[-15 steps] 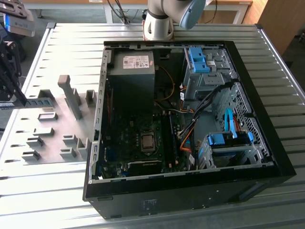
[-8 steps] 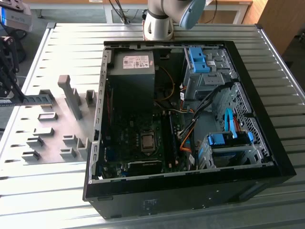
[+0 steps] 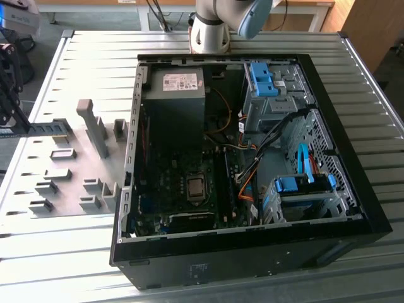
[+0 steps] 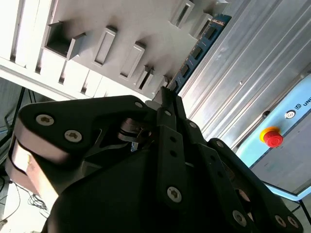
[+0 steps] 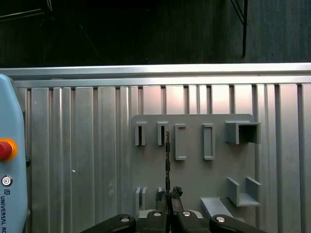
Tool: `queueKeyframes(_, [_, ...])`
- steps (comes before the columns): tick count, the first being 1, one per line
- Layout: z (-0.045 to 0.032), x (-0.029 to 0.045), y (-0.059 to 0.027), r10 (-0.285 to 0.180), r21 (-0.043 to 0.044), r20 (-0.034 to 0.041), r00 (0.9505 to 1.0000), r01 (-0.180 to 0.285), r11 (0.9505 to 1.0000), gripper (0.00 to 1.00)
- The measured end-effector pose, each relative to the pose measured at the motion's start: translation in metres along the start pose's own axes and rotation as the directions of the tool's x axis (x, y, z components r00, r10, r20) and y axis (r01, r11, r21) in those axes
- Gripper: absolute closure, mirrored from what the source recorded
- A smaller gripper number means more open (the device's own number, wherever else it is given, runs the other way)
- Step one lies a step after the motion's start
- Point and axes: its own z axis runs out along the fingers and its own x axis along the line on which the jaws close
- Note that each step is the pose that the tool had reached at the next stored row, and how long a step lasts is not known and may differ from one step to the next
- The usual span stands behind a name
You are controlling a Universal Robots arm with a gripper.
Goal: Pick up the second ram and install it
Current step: 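Pick up the second ram and move it above second insertion slot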
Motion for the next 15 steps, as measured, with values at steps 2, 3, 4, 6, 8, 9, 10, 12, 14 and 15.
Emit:
queueKeyframes(2, [-0.0015,0.0,0.0,0.0,0.0,0.0,1.0,0.0,1.0,0.86])
queueKeyframes(3, [-0.0024,0.0,0.0,0.0,0.0,0.0,1.0,0.0,1.0,0.86])
queueKeyframes(4, [-0.0033,0.0,0.0,0.0,0.0,0.0,1.0,0.0,1.0,0.86])
queueKeyframes(6, [-0.0051,0.0,0.0,0.0,0.0001,0.0001,1.0,0.0,1.0,0.86])
queueKeyframes(8, [-0.0072,0.0,0.0001,0.0,0.0,0.0,1.0,0.0,1.0,0.86])
queueKeyframes(9, [-0.0083,0.0001,0.0001,0.0,0.0001,0.0001,1.0,0.0,1.0,0.86])
queueKeyframes(10, [-0.0096,0.0001,0.0001,0.0,0.0,0.0,1.0,0.0,1.0,0.86])
queueKeyframes(12, [-0.0123,0.0001,0.0001,0.0,0.0001,0.0001,1.0,0.0,1.0,0.86])
queueKeyframes(14, [-0.0146,0.0001,0.0001,0.0,0.0,0.0,1.0,0.0,1.0,0.86])
queueKeyframes(15, [-0.0156,0.0001,0.0001,0.0,0.0,0.0,1.0,0.0,1.0,0.86])
